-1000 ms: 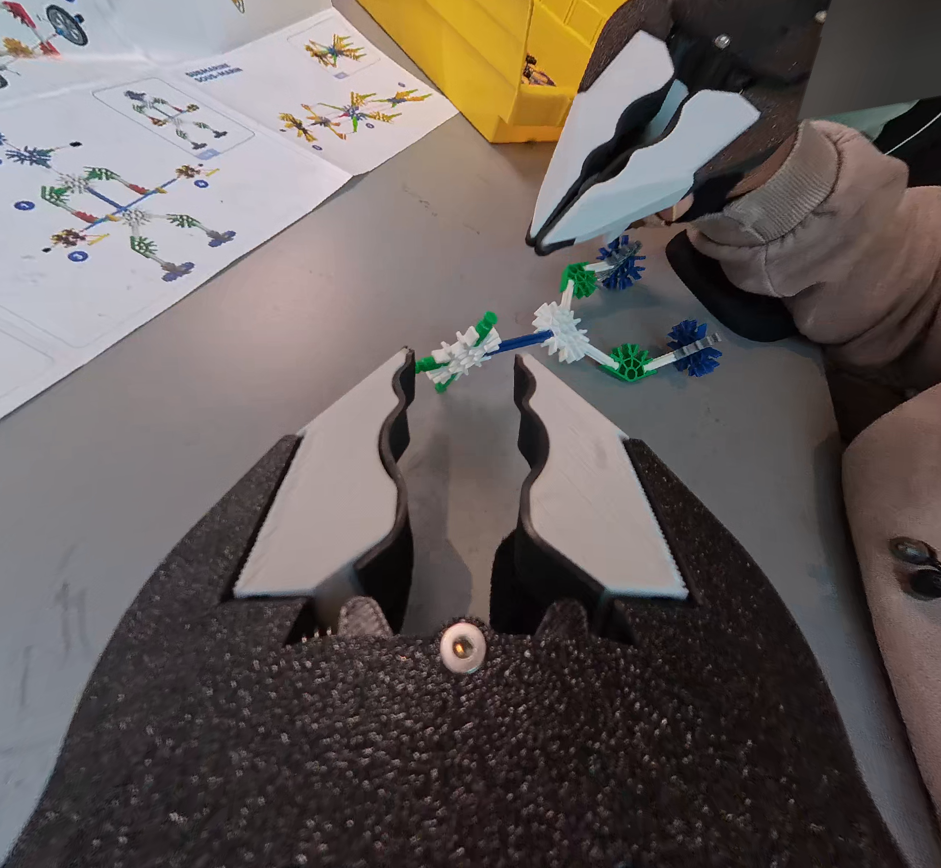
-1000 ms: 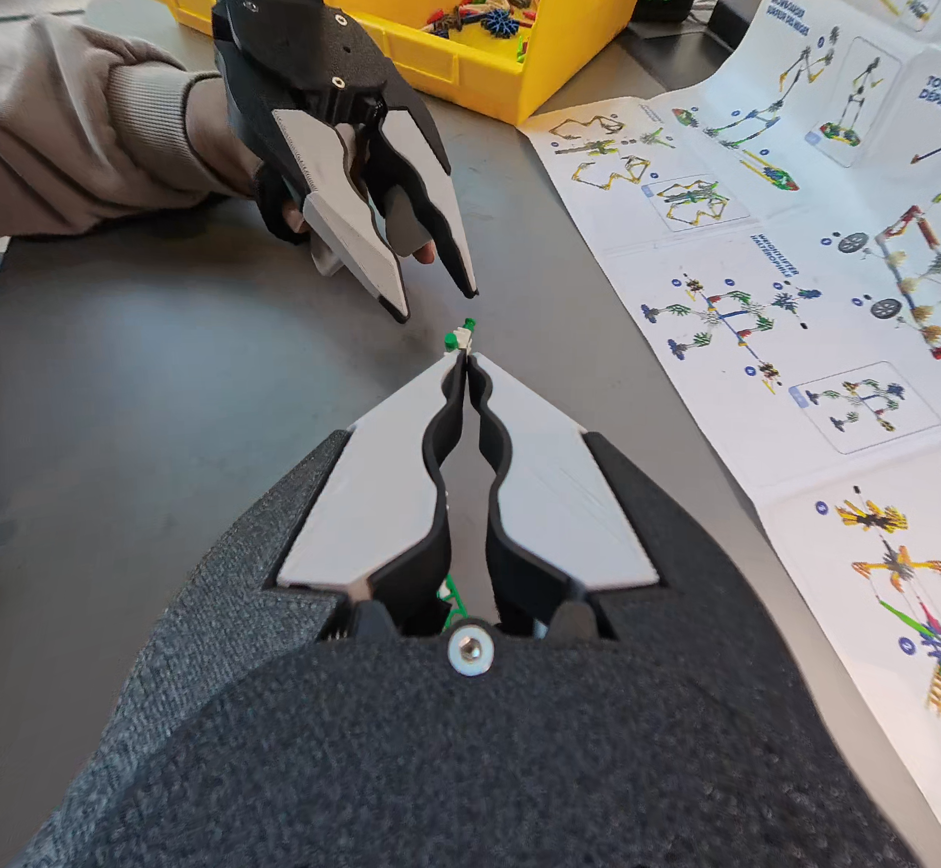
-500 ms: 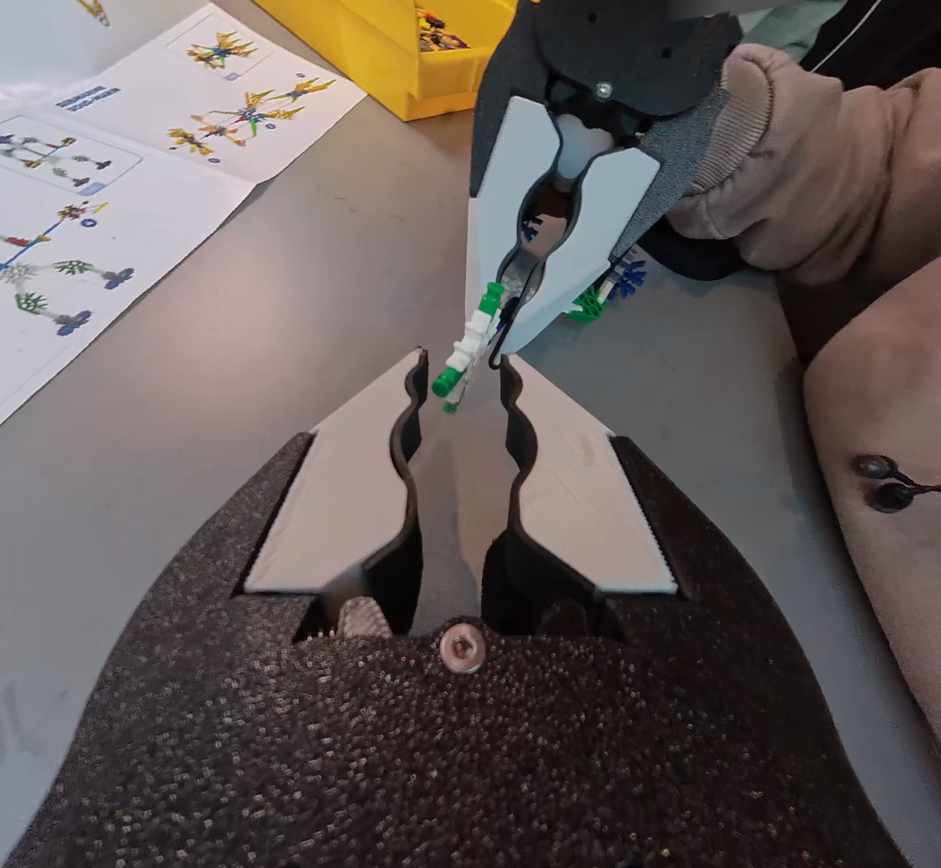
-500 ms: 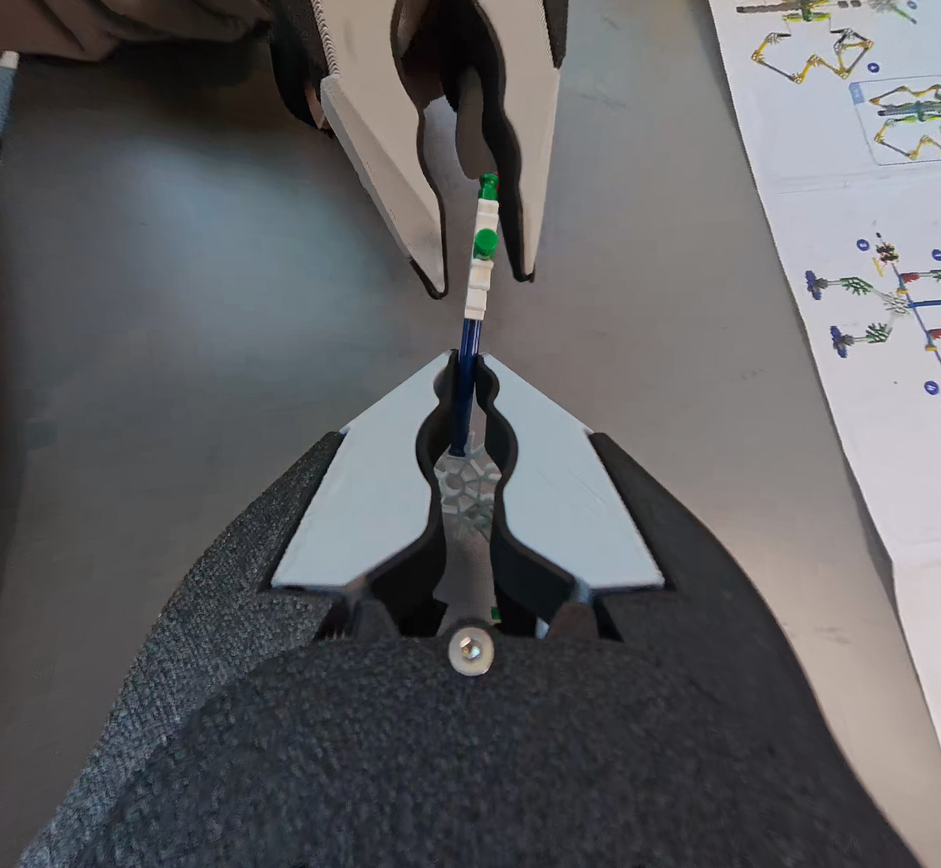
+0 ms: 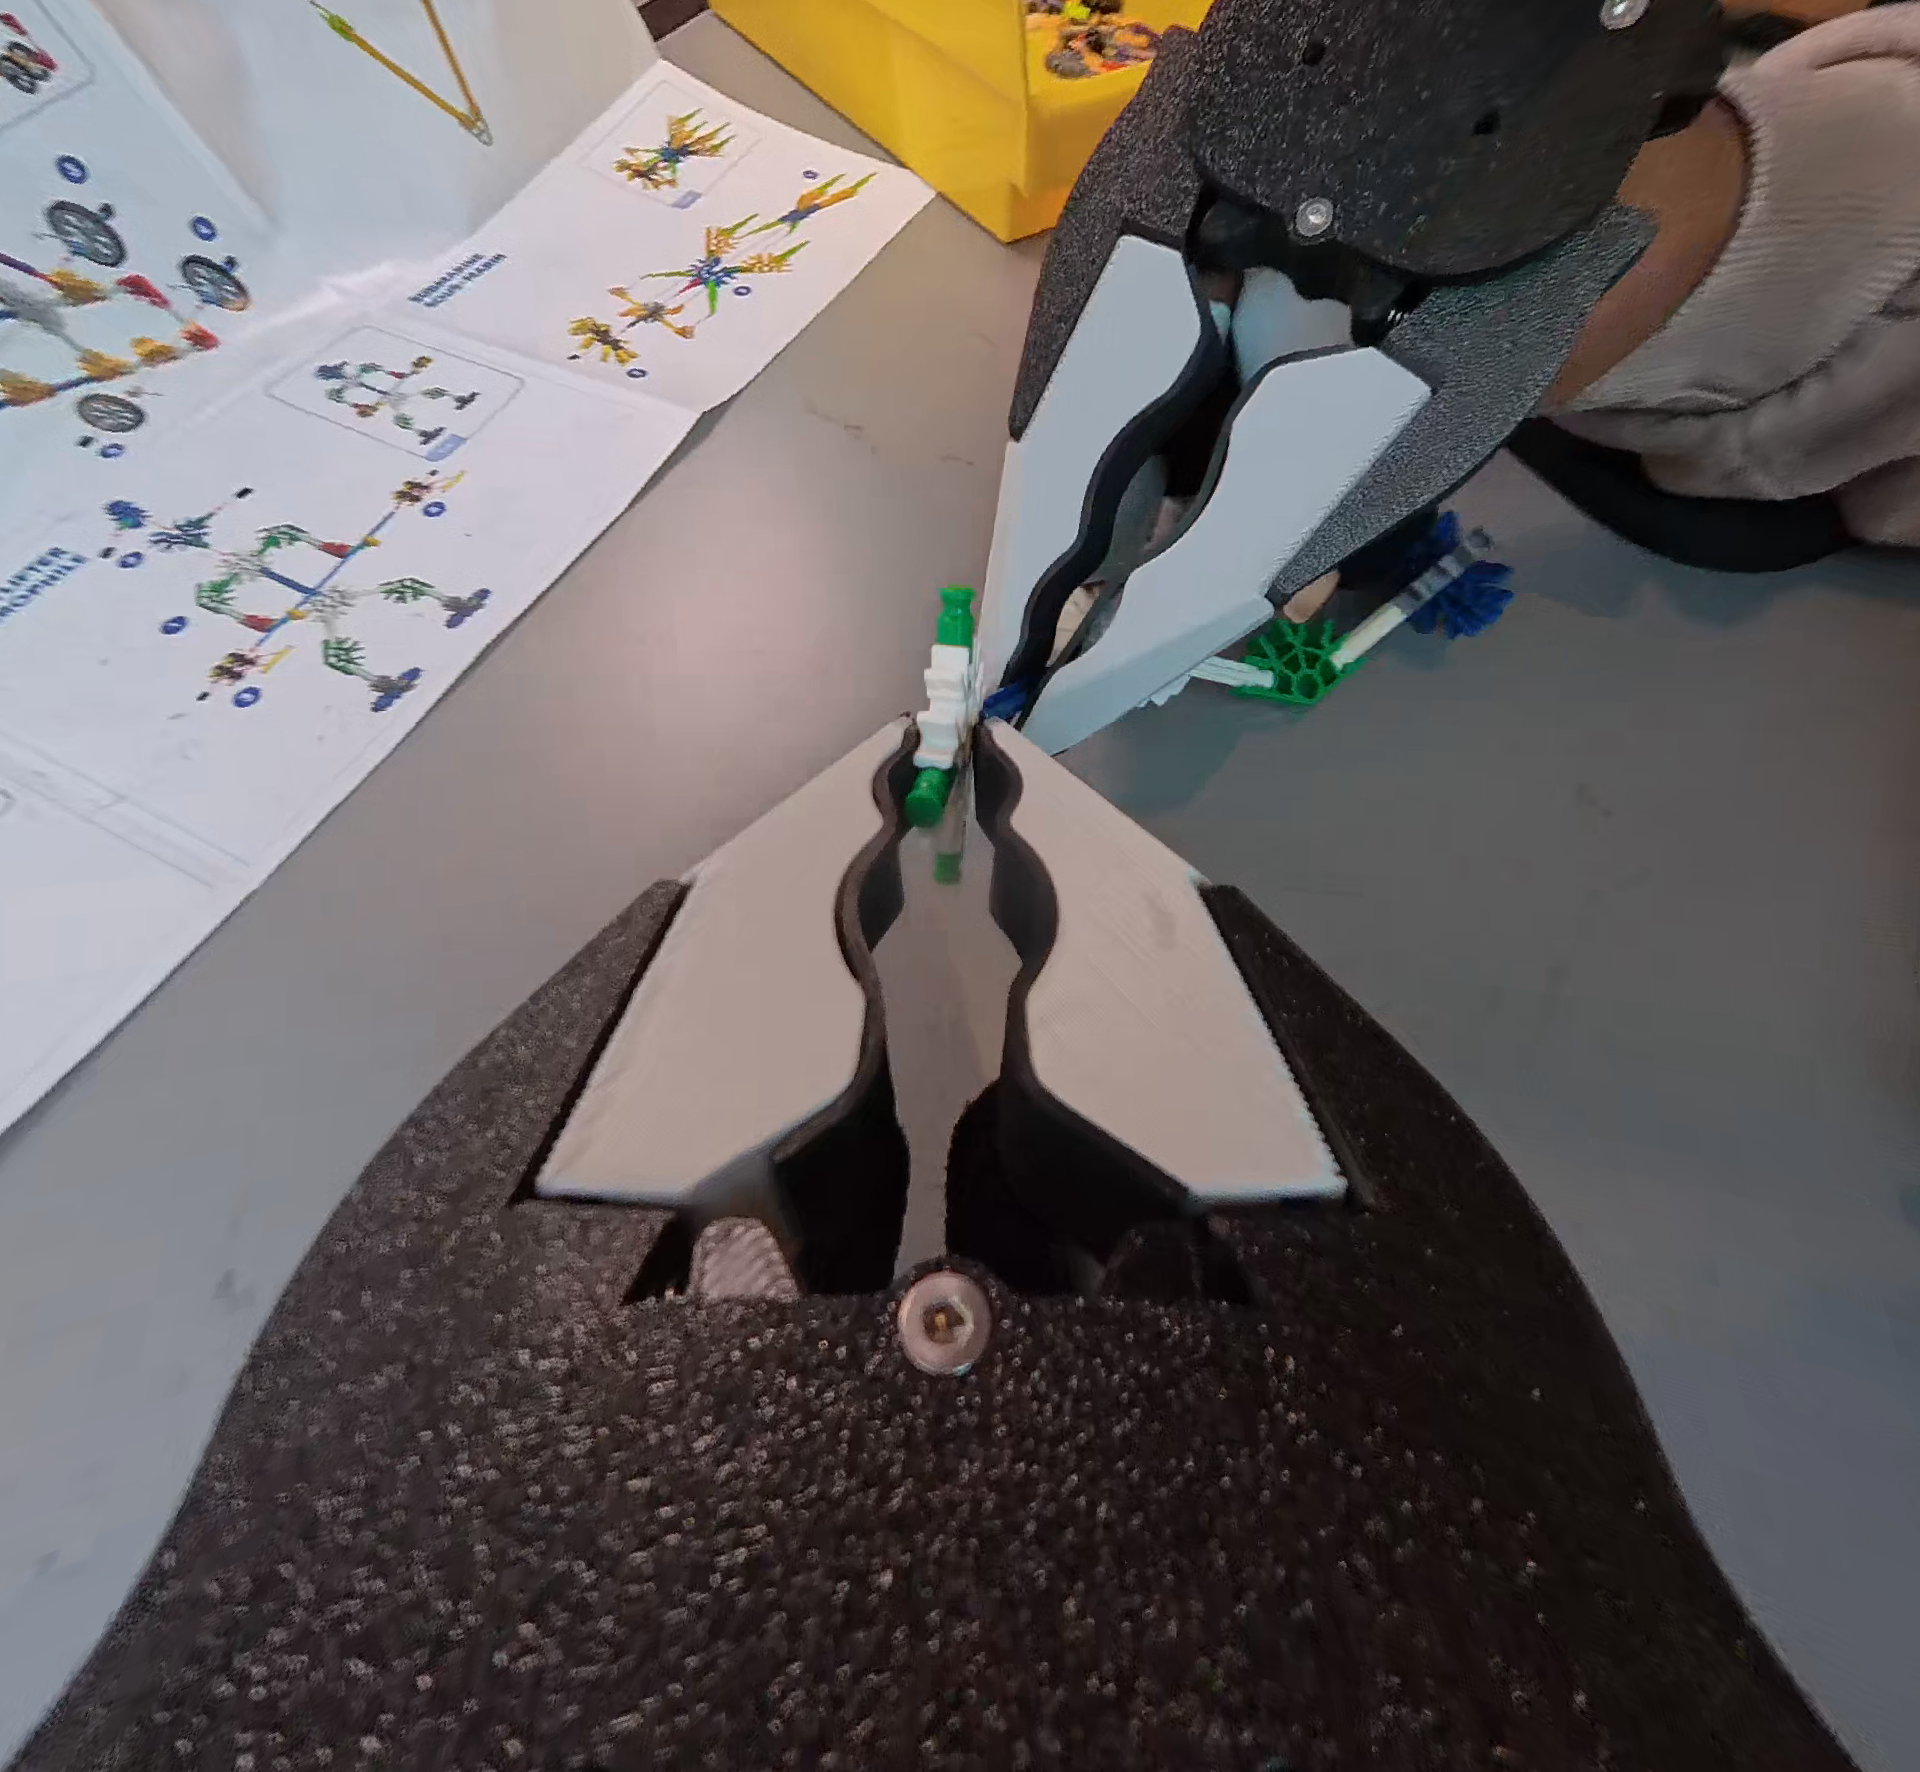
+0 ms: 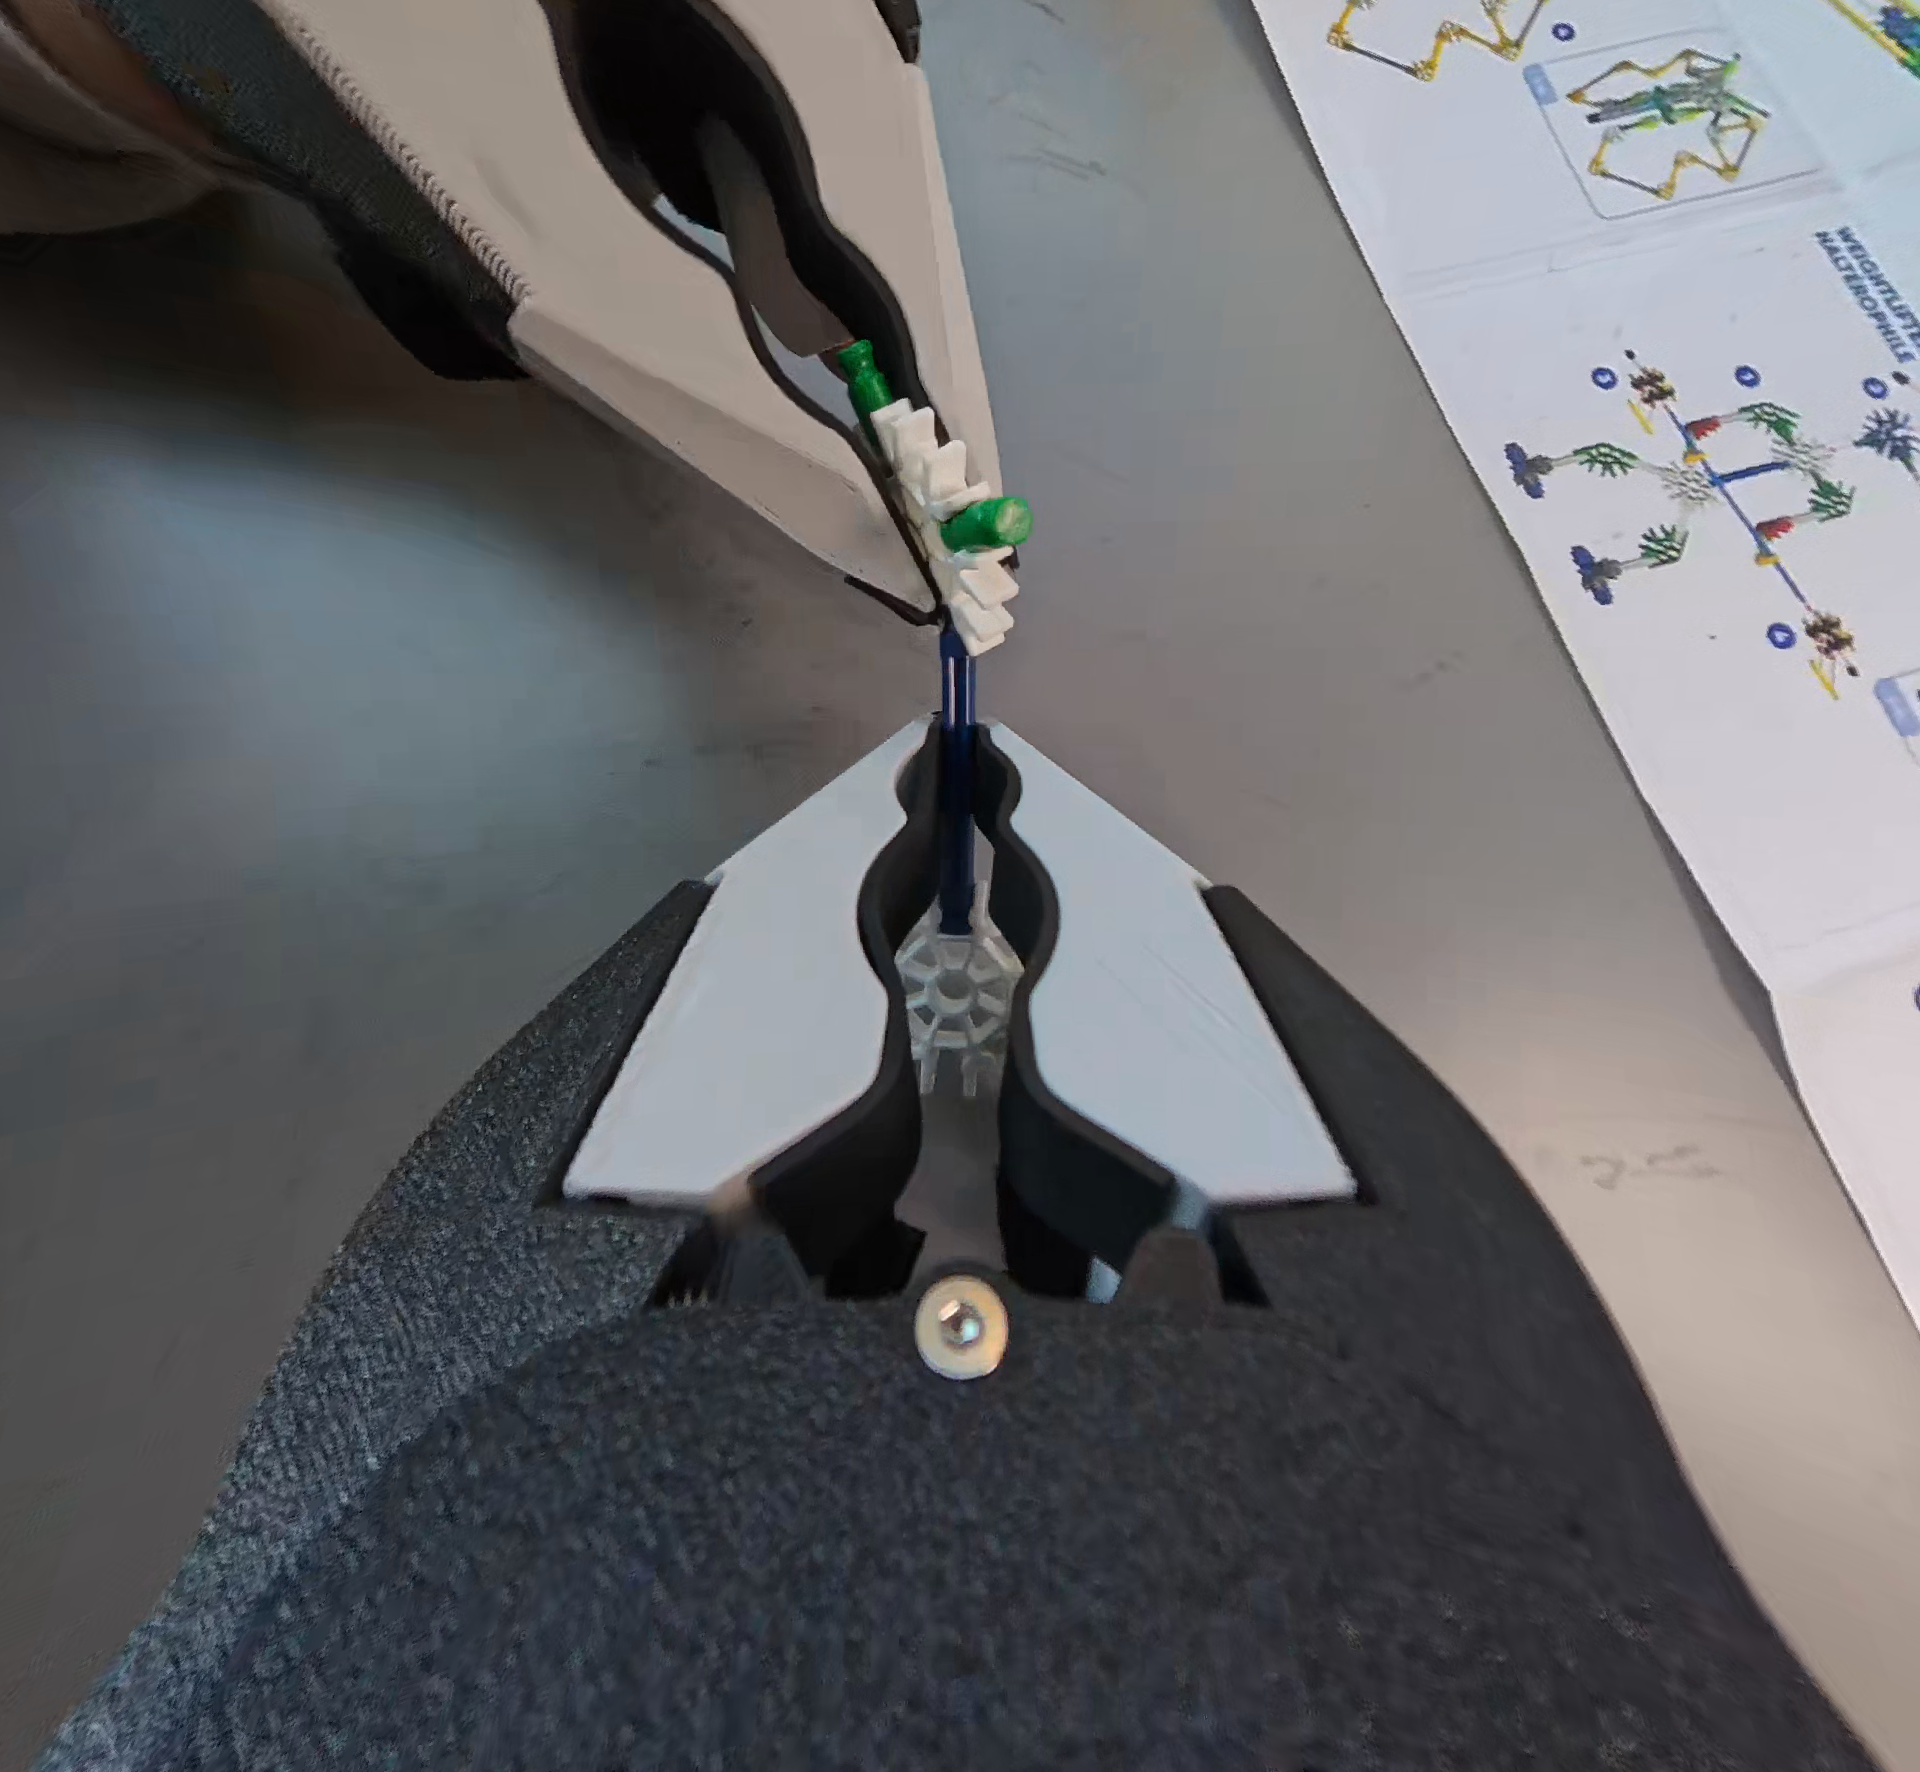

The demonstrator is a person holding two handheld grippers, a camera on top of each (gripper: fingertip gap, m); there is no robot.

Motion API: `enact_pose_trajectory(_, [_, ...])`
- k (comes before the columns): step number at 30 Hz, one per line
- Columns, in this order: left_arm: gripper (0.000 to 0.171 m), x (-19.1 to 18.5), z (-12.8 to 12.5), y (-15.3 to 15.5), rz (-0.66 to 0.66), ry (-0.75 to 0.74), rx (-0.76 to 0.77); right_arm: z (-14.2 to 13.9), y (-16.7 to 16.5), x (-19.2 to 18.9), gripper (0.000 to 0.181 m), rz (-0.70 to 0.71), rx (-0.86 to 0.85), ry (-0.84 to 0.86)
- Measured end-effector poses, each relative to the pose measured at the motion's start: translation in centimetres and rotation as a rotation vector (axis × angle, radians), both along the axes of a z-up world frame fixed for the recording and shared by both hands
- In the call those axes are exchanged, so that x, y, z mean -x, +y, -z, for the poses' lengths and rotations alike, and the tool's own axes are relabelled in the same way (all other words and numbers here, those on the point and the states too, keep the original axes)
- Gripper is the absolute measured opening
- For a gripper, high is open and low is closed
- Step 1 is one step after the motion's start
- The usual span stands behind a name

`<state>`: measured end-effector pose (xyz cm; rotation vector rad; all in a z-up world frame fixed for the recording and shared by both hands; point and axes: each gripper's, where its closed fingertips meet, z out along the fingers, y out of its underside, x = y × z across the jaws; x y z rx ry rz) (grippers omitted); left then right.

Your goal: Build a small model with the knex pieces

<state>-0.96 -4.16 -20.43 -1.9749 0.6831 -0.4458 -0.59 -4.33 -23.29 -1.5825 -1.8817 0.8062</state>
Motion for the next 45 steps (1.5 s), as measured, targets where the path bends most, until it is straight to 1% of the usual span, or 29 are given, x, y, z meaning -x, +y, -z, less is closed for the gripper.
enact_pose_trajectory(2, [0.006,0.5,0.4,0.8,-0.064,0.152,-0.063,0.4,0.7,0.3,0.001,0.065,0.003,-0.02])
enact_pose_trajectory(5, [0.005,1.0,0.8,2.0,-0.133,0.489,-0.219,0.6,1.6,0.7,0.001,0.161,0.024,-0.031])
enact_pose_trajectory(8, [0.005,1.2,0.5,3.0,-0.173,0.635,-0.289,0.2,2.4,0.8,0.002,0.214,0.035,-0.018])
enact_pose_trajectory(9, [0.005,1.3,0.4,3.4,-0.182,0.71,-0.328,0.3,2.7,0.7,0.002,0.222,0.025,-0.026])
enact_pose_trajectory(10, [0.006,1.3,0.5,3.7,-0.175,0.794,-0.359,0.3,3.0,0.6,0.002,0.229,0.014,-0.034])
enact_pose_trajectory(11, [0.006,1.2,0.6,3.9,-0.167,0.831,-0.378,0.4,3.3,0.4,0.002,0.233,0.0,-0.042])
enact_pose_trajectory(12, [0.006,1.0,0.8,4.0,-0.153,0.812,-0.365,0.6,3.5,0.2,0.002,0.228,-0.017,-0.053])
enact_pose_trajectory(13, [0.005,1.5,1.1,4.2,-0.179,0.747,-0.302,1.0,3.8,-0.3,0.001,0.228,-0.04,-0.077])
enact_pose_trajectory(14, [0.005,2.7,2.0,4.4,-0.198,0.661,-0.186,1.1,4.3,-0.8,0.001,0.232,-0.073,-0.086])
enact_pose_trajectory(15, [0.005,3.1,2.3,4.3,-0.188,0.461,-0.086,1.2,4.5,-1.3,0.001,0.229,-0.092,-0.095])
enact_pose_trajectory(16, [0.005,2.3,1.8,3.7,-0.128,0.188,0.01,1.1,4.6,-1.6,0.001,0.217,-0.097,-0.098])
enact_pose_trajectory(17, [0.005,1.9,0.7,3.1,-0.085,-0.079,0.104,1.0,4.4,-1.8,0.002,0.184,-0.094,-0.092])
enact_pose_trajectory(18, [0.005,1.9,-0.4,2.4,-0.046,-0.295,0.191,0.9,4.1,-1.7,0.002,0.154,-0.103,-0.074])
enact_pose_trajectory(19, [0.005,2.1,-1.5,1.9,-0.008,-0.46,0.237,0.7,4.0,-1.5,0.003,0.134,-0.119,-0.054])
enact_pose_trajectory(20, [0.005,2.5,-2.4,1.6,0.01,-0.575,0.239,0.8,3.8,-1.3,0.006,0.114,-0.135,-0.048])
enact_pose_trajectory(21, [0.006,2.8,-3.1,1.2,0.029,-0.643,0.238,0.7,3.6,-1.0,0.021,0.091,-0.151,-0.034])
enact_pose_trajectory(22, [0.005,2.7,-3.4,0.6,0.059,-0.672,0.242,0.3,3.4,-0.8,0.032,0.071,-0.16,-0.007])
enact_pose_trajectory(23, [0.006,2.5,-3.5,0.2,0.081,-0.671,0.243,-0.4,3.0,-0.5,0.037,0.046,-0.157,0.031])
enact_pose_trajectory(26, [0.006,1.0,-3.2,-0.9,0.159,-0.588,0.236,-3.7,1.1,-0.1,0.038,-0.041,-0.047,0.189])
enact_pose_trajectory(29, [0.006,-1.3,-2.6,-2.5,0.267,-0.493,0.24,-5.8,-1.4,-0.5,0.036,-0.144,0.178,0.28])
enact_pose_trajectory(31, [0.006,-2.8,-1.7,-3.5,0.328,-0.433,0.262,-6.0,-2.2,-0.6,0.029,-0.178,0.261,0.291])
enact_pose_trajectory(34, [0.006,-4.0,-0.8,-4.3,0.359,-0.365,0.276,-5.4,-3.7,-1.1,0.009,-0.263,0.298,0.25])
enact_pose_trajectory(37, [0.007,-4.0,-0.6,-4.6,0.364,-0.348,0.283,-5.2,-4.2,-1.4,0.005,-0.287,0.301,0.227])
enact_pose_trajectory(45, [0.006,-3.5,-2.9,-4.4,0.368,-0.473,0.231,-6.4,-3.8,-2.1,0.006,-0.295,0.363,0.286])
